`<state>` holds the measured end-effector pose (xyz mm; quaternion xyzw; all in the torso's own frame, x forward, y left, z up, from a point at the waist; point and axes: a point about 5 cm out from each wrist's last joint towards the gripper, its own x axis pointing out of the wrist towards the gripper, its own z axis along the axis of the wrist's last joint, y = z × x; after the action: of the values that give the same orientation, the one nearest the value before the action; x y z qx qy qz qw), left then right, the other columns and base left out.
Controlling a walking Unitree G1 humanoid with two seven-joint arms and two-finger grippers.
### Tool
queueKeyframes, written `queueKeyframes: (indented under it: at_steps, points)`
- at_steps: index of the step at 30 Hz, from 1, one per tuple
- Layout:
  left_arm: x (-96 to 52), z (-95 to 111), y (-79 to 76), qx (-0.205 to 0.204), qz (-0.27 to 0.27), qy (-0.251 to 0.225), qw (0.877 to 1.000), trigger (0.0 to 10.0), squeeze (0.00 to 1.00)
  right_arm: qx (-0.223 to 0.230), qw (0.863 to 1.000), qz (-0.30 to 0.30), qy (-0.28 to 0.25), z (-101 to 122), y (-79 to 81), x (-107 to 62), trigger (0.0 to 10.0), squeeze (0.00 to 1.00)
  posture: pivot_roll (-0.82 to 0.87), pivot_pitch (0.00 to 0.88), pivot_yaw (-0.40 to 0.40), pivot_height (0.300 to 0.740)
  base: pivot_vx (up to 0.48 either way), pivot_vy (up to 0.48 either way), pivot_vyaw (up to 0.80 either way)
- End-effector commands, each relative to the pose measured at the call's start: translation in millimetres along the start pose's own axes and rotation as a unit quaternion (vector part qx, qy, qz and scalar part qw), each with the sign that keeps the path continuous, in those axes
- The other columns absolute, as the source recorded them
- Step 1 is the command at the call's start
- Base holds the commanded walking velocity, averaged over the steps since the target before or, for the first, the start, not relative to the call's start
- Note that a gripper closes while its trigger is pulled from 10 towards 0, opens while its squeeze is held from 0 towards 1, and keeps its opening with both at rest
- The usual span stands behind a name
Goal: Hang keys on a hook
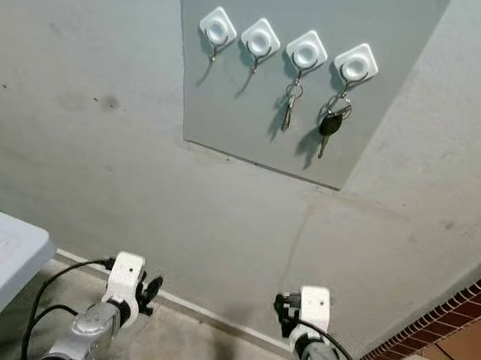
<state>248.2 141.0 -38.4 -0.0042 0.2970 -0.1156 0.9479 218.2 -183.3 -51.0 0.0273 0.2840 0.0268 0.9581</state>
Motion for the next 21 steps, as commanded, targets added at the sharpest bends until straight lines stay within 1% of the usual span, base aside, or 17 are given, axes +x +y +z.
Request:
queueKeyframes:
  at_steps: [1,3,4,5,6,9,12,13,16,19,21]
  points:
    - [2.0,3.5,-0.6,-0.004,-0.002,-0.004,1.000,10.0,0.00,-0.009,1.000,-0.005,0.020,-6.7,-1.9,-1.7,10.0,0.00,0.06,0.000,0.004,0.736,0.000,0.000,0.00]
    - [1.1,-4.0,-1.6,-0.005,-0.003,0.015,1.000,10.0,0.00,-0.014,0.998,-0.012,0.055,-20.9,-1.9,-6.2,10.0,0.00,0.06,0.000,0.018,0.736,0.000,0.000,0.00]
    - [1.1,-4.0,-1.6,-0.005,-0.003,0.015,1.000,10.0,0.00,-0.014,0.998,-0.012,0.055,-20.9,-1.9,-6.2,10.0,0.00,0.06,0.000,0.018,0.736,0.000,0.000,0.00]
    - [-0.5,-10.7,-0.3,-0.004,-0.001,0.031,1.000,10.0,0.00,-0.017,0.997,-0.017,0.080,-30.9,-1.0,-9.7,10.0,0.00,0.04,0.000,0.033,0.736,0.000,0.000,0.00]
    - [-1.1,-12.6,0.7,-0.004,0.001,0.036,0.999,10.0,0.00,-0.020,0.996,-0.018,0.086,-33.2,-0.4,-10.5,10.0,0.00,0.04,0.000,0.040,0.736,0.000,0.000,0.00]
    - [-6.4,-26.3,6.5,-0.010,0.018,0.067,0.998,10.0,0.00,-0.010,0.993,-0.022,0.114,-45.1,2.0,-15.4,10.0,0.00,0.02,0.000,0.054,0.736,0.000,0.000,0.00]
    - [-8.5,-31.0,7.9,-0.013,0.019,0.076,0.997,10.0,0.00,-0.005,0.992,-0.019,0.122,-49.0,4.7,-16.7,10.0,0.00,0.00,0.000,0.074,0.736,0.000,0.000,0.00]
    - [-12.5,-39.8,10.4,-0.009,0.022,0.096,0.995,10.0,0.00,0.000,0.992,-0.017,0.127,-51.4,7.8,-17.4,10.0,0.00,-0.02,0.000,0.079,0.736,0.000,0.000,0.00]
    - [-14.8,-44.6,12.0,-0.007,0.026,0.108,0.994,10.0,0.00,0.003,0.991,-0.018,0.132,-53.7,8.8,-18.5,10.0,0.00,-0.02,0.000,0.077,0.736,0.000,0.000,0.00]
    - [-16.1,-48.2,10.8,-0.008,0.024,0.115,0.993,10.0,0.00,0.014,0.989,-0.026,0.146,-59.3,6.4,-21.8,10.0,0.00,-0.02,0.000,0.068,0.736,0.000,0.000,0.00]
    - [-16.5,-49.6,10.0,-0.004,0.024,0.119,0.993,10.0,0.00,0.013,0.988,-0.030,0.153,-61.9,4.5,-23.6,10.0,0.00,-0.02,0.000,0.064,0.736,0.000,0.000,0.00]
